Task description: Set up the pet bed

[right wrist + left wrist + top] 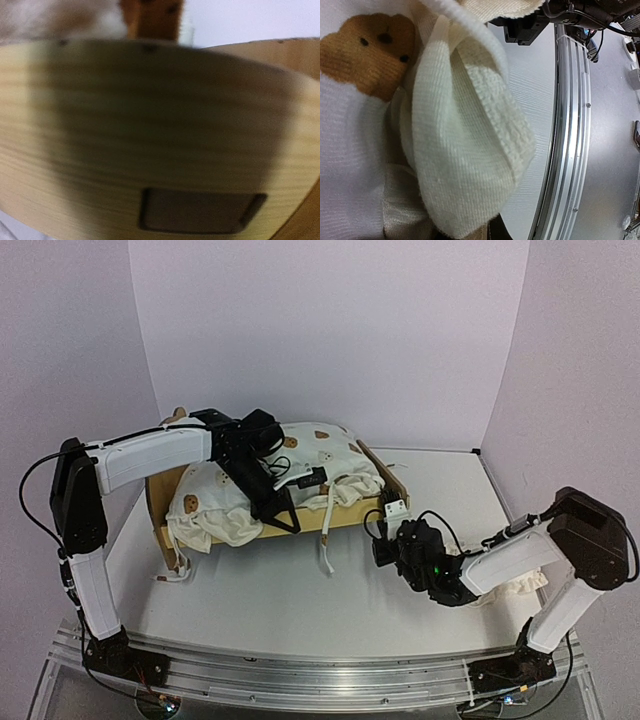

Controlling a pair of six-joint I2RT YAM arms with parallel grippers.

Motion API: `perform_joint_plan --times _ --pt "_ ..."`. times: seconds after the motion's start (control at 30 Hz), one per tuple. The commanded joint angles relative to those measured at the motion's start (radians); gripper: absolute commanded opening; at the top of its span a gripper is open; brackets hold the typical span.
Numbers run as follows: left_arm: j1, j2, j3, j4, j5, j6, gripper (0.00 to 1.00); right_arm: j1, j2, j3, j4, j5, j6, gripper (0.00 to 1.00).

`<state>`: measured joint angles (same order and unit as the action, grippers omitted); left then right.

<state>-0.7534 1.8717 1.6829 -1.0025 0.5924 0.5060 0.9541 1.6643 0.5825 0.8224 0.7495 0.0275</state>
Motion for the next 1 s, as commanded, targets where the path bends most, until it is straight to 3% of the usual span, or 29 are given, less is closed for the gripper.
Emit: perform_joint_plan --times 0.0,0.1,0.23,0.43,0.63,0.9,0.97 --pt "0.026 -0.058 0.047 0.102 0.078 -0.095 0.00 0.007 -0.101 0.011 -0.193 -0.160 0.048 0.00" --pt "0.068 -0.053 0.033 0.148 0.046 -0.122 0.00 0.045 -0.156 0.025 -0.446 -0.301 0.095 0.00" --pt "0.133 -0.051 -0.035 0.203 0.037 -0.111 0.00 0.107 -0.221 -0.038 -0.566 -0.466 0.198 0.00" --pt "0.155 -0.056 -0.154 0.235 0.003 0.019 0.00 0.171 -0.232 0.011 -0.841 -0.610 0.250 0.00" --pt "0.155 -0.070 -0.287 0.267 -0.086 0.181 0.00 0.173 -0.267 0.018 -0.933 -0.708 0.247 0.00" --pt "0.155 -0.053 -0.399 0.294 -0.184 0.313 0.00 0.173 -0.189 0.181 -1.079 -0.854 0.183 0.00" --pt "0.156 -0.055 -0.406 0.299 -0.194 0.321 0.06 0.174 -0.182 0.220 -1.084 -0.872 0.178 0.00"
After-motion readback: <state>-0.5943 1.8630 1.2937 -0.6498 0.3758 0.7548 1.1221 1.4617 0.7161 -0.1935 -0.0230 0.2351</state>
